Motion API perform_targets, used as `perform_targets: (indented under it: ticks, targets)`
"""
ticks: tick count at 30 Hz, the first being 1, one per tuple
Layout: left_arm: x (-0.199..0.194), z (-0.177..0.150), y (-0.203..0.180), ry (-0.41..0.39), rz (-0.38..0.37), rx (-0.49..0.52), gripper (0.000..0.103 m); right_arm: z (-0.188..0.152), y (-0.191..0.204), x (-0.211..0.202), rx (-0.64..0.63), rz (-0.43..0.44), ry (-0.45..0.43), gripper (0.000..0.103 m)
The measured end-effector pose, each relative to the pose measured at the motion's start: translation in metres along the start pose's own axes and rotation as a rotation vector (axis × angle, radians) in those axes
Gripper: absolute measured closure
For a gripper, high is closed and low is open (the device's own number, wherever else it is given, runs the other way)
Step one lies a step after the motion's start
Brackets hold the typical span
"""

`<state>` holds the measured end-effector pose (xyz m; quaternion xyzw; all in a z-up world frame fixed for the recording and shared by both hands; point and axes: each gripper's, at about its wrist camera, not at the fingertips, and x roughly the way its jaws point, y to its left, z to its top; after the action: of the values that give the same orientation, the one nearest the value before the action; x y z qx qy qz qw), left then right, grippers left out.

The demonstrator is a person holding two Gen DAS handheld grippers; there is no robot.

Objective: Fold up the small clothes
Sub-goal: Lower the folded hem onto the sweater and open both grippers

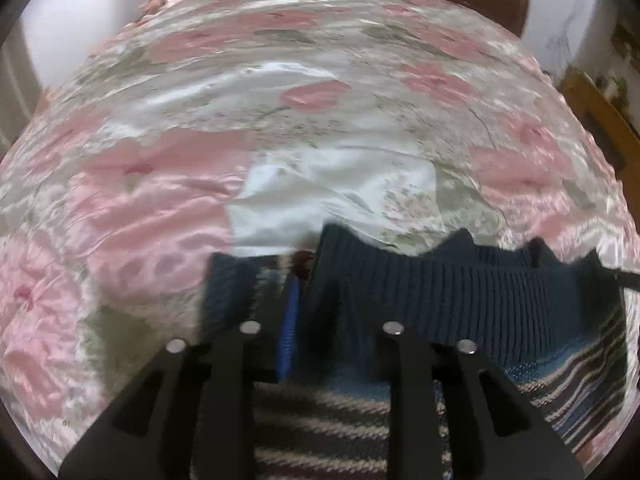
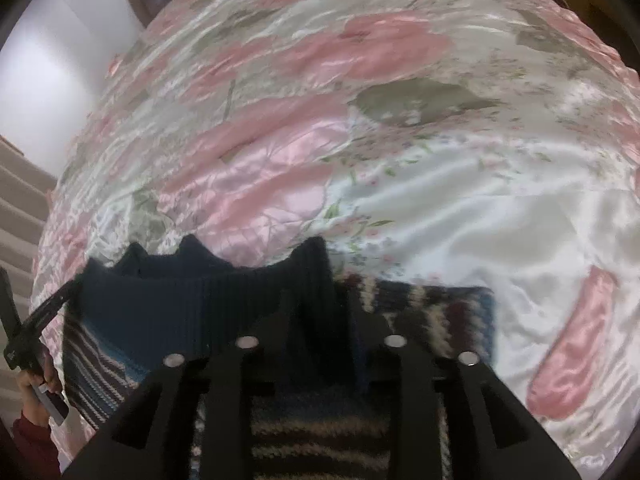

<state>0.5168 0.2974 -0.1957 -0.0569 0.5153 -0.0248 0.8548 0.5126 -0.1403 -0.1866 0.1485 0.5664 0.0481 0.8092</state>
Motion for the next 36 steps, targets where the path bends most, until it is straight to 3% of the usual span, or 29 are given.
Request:
perform_targets:
  ticks: [4,10,14,18,19,23,24,28,30,34,36]
  targets:
    - [-0.032,-0.007,0.005,-0.027,0.006,-0.006,0.070,-0.018,-0.012,-0.036,-0.014,0.031,-0.009,0.064]
    - [-0.070,-0.063,-0.024,0.015,-0.095,0.092,0.061,-0.088,-0.024,-0.081,-0.126,0.053,0.039,0.057]
    - [-0.068,-0.097,-0.044,0.062,-0.134,0.125,0.061,-0.141,-0.040,-0.087,-0.149,0.080,0.114,0.056]
    - [-0.061,-0.113,-0.064,0.077,-0.140,0.160,0.061,-0.171,-0.041,-0.079,-0.190,0.096,0.160,0.057]
    - [-0.058,-0.115,-0.068,0.086,-0.137,0.162,0.061,-0.174,-0.040,-0.077,-0.202,0.092,0.168,0.059]
    - [-0.045,-0.125,-0.074,0.121,-0.123,0.163,0.061,-0.179,-0.033,-0.077,-0.256,0.064,0.166,0.088]
    - [-0.043,-0.127,-0.074,0.122,-0.115,0.169,0.061,-0.179,-0.034,-0.079,-0.253,0.072,0.165,0.090]
    - [-0.040,-0.130,-0.072,0.130,-0.112,0.165,0.061,-0.181,-0.046,-0.088,-0.221,0.085,0.160,0.091]
    - [-0.037,-0.132,-0.071,0.131,-0.113,0.160,0.061,-0.184,-0.051,-0.078,-0.215,0.064,0.184,0.091]
    - [-0.031,-0.139,-0.070,0.117,-0.110,0.154,0.060,-0.186,-0.061,-0.067,-0.156,0.104,0.195,0.090]
    - [-0.033,-0.140,-0.072,0.112,-0.099,0.160,0.061,-0.184,-0.063,-0.071,-0.146,0.121,0.196,0.081]
